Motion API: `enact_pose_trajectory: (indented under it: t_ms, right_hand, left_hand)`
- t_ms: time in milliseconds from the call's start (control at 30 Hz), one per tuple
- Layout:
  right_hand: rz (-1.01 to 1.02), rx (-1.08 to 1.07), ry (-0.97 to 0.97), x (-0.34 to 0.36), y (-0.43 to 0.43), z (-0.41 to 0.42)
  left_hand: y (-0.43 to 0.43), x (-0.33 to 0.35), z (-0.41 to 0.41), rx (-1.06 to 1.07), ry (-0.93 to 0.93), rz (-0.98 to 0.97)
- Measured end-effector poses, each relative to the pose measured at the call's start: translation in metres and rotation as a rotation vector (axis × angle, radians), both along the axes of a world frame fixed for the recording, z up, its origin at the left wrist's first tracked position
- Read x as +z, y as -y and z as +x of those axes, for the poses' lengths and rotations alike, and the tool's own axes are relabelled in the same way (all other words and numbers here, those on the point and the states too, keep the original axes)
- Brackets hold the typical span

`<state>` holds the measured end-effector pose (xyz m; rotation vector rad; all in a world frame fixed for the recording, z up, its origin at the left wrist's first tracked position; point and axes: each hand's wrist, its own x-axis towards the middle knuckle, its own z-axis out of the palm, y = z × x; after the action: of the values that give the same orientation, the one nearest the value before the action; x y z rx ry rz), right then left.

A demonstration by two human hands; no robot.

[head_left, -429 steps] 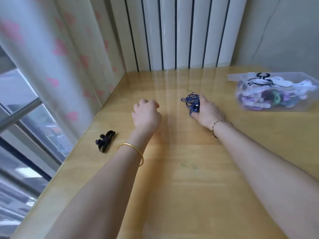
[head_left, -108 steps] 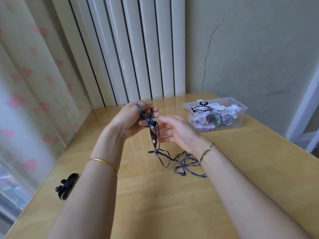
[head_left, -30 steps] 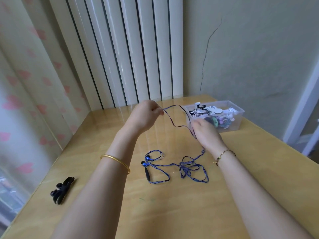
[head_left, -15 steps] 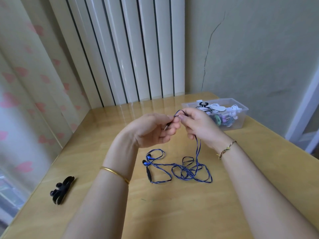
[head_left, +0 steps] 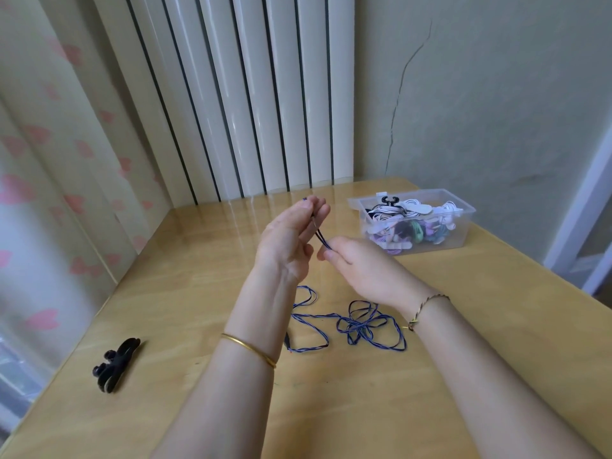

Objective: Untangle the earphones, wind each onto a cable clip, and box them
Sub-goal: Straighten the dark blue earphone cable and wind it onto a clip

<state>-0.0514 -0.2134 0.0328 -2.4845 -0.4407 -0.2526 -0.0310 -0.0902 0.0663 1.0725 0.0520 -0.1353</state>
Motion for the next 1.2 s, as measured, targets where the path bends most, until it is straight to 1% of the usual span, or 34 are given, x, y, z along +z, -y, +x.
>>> enact_pose_trajectory:
  t_ms: [67, 133, 200, 267, 333, 400, 467, 533, 600, 633, 733, 800, 833, 900, 967, 1033, 1100, 1133, 1167, 1200]
  right_hand:
    - [-0.081, -0.023, 0.006, 0.009, 0.001, -0.007]
    - [-0.104, -0.027, 0.004, 0.018, 0.001, -0.013]
    - [-0.084, -0.034, 0.024, 0.027, 0.002, -0.017]
    - [0.010, -0.058, 0.071, 0.035, 0.007, -0.018]
    - [0.077, -0.085, 0.127, 0.044, 0.014, -0.018]
    - [0.071, -0.135, 0.208, 0.048, 0.019, -0.015]
    - [0.050, -0.204, 0.274, 0.047, 0.021, -0.011]
    - [0.065, -0.235, 0.311, 0.043, 0.020, -0.009]
    - [0.135, -0.229, 0.314, 0.039, 0.020, -0.007]
    - [0.209, -0.204, 0.293, 0.036, 0.020, -0.006]
    - [0.503, -0.069, 0.127, 0.026, 0.023, 0.003]
    - [0.666, 0.006, 0.000, 0.017, 0.022, 0.008]
    - [0.708, 0.020, -0.043, 0.012, 0.020, 0.008]
    - [0.681, 0.021, -0.042, 0.003, 0.016, 0.006]
    - [0.569, 0.038, -0.020, -0.003, 0.009, 0.002]
    - [0.452, 0.066, -0.044, -0.003, 0.005, 0.000]
    - [0.356, 0.090, -0.086, 0.003, 0.006, -0.003]
    - [0.328, 0.099, -0.100, 0.007, 0.007, -0.005]
    - [0.319, 0.102, -0.093, 0.011, 0.008, -0.007]
    - [0.320, 0.089, -0.059, 0.015, 0.011, -0.008]
  left_hand:
    - [0.002, -0.002, -0.002, 0.043, 0.059, 0.042]
    - [0.004, -0.003, -0.006, 0.094, 0.128, 0.110]
    - [0.005, -0.002, -0.008, 0.128, 0.203, 0.197]
    - [0.003, -0.003, -0.006, 0.146, 0.315, 0.322]
    - [0.000, -0.003, -0.005, 0.103, 0.423, 0.486]
    - [-0.001, -0.003, -0.007, 0.013, 0.484, 0.643]
    - [-0.002, -0.003, -0.008, -0.076, 0.497, 0.735]
    - [-0.003, -0.002, -0.009, -0.173, 0.472, 0.759]
    - [-0.004, -0.001, -0.011, -0.284, 0.407, 0.674]
    - [-0.005, -0.001, -0.012, -0.339, 0.369, 0.604]
    - [-0.007, 0.000, -0.014, -0.460, 0.257, 0.369]
    - [-0.007, 0.001, -0.014, -0.466, 0.185, 0.190]
    - [-0.007, 0.002, -0.013, -0.433, 0.151, 0.110]
    - [-0.005, 0.005, -0.011, -0.308, 0.101, 0.000]
    - [-0.002, 0.005, -0.009, -0.164, 0.103, -0.032]
    - [0.002, 0.003, -0.009, -0.028, 0.162, 0.043]
    - [0.003, -0.002, -0.007, 0.138, 0.275, 0.217]
    - [0.002, -0.005, -0.005, 0.215, 0.351, 0.337]
    - [0.000, -0.008, -0.002, 0.263, 0.441, 0.500]
    - [-0.002, -0.010, 0.000, 0.269, 0.529, 0.704]
